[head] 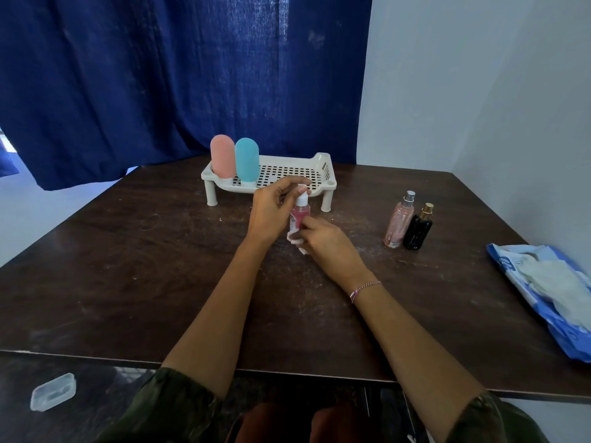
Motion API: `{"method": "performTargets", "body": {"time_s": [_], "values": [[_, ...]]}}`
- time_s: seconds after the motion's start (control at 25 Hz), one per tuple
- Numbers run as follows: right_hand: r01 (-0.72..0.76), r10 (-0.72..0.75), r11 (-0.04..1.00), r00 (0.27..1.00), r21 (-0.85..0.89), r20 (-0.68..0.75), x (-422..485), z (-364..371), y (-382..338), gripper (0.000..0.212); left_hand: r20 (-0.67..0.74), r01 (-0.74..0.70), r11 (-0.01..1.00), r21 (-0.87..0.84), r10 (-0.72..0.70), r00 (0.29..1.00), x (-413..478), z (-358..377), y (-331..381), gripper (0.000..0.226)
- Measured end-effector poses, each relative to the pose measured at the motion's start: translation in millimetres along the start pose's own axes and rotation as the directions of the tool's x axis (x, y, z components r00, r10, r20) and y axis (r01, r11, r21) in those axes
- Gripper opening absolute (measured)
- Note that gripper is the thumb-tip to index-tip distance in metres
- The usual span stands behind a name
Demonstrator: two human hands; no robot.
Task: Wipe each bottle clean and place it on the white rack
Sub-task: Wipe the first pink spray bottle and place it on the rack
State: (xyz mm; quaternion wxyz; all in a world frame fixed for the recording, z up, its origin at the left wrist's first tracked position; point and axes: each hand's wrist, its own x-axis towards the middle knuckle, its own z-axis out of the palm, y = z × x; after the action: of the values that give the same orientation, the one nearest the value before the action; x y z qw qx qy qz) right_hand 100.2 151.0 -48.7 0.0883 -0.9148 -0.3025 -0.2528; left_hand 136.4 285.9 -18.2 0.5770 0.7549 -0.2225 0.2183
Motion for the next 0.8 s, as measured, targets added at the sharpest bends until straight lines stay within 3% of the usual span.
{"method": "performTargets", "body": {"time_s": [0.16, 0.28, 0.4, 0.48, 0.64, 0.8], "values": [[-0.061, 0.052, 0.996, 0.989, 0.061, 0.138, 3.6, -2.4, -2.0, 0.021, -0.029, 0.026, 1.0, -0.011, -0.026, 0.999, -0.1, -0.6, 0.4, 0.02], [-0.029, 0.038, 0.994, 0.997, 0.11, -0.074, 0.3, -11.7, -3.9, 0.025, -0.009, 0.012, 1.0, -0.011, -0.013, 1.0, 0.5, -1.1, 2.6, 0.019], [-0.045, 0.088, 0.991, 0.927, 0.127, -0.364, 0.6, -21.9, -3.0, 0.03, 0.026, -0.037, 0.999, -0.017, 0.038, 0.999, -0.3, -0.8, 4.4, 0.02], [-0.057, 0.104, 0.991, 0.903, 0.123, -0.416, 0.6, -25.5, -2.7, 0.03, 0.031, -0.047, 0.998, -0.037, 0.049, 0.998, -1.2, 0.9, 5.5, 0.02], [-0.026, 0.05, 0.997, 0.945, 0.079, -0.324, -3.1, -23.6, 1.8, 0.023, 0.028, -0.023, 0.995, -0.095, 0.026, 0.999, -2.3, 2.8, 2.3, 0.018], [0.024, -0.02, 0.997, 0.998, 0.07, -0.058, -12.3, -17.2, 6.9, 0.02, 0.022, 0.04, 0.988, -0.148, -0.037, 0.999, -0.9, 3.2, -2.8, 0.017]]}}
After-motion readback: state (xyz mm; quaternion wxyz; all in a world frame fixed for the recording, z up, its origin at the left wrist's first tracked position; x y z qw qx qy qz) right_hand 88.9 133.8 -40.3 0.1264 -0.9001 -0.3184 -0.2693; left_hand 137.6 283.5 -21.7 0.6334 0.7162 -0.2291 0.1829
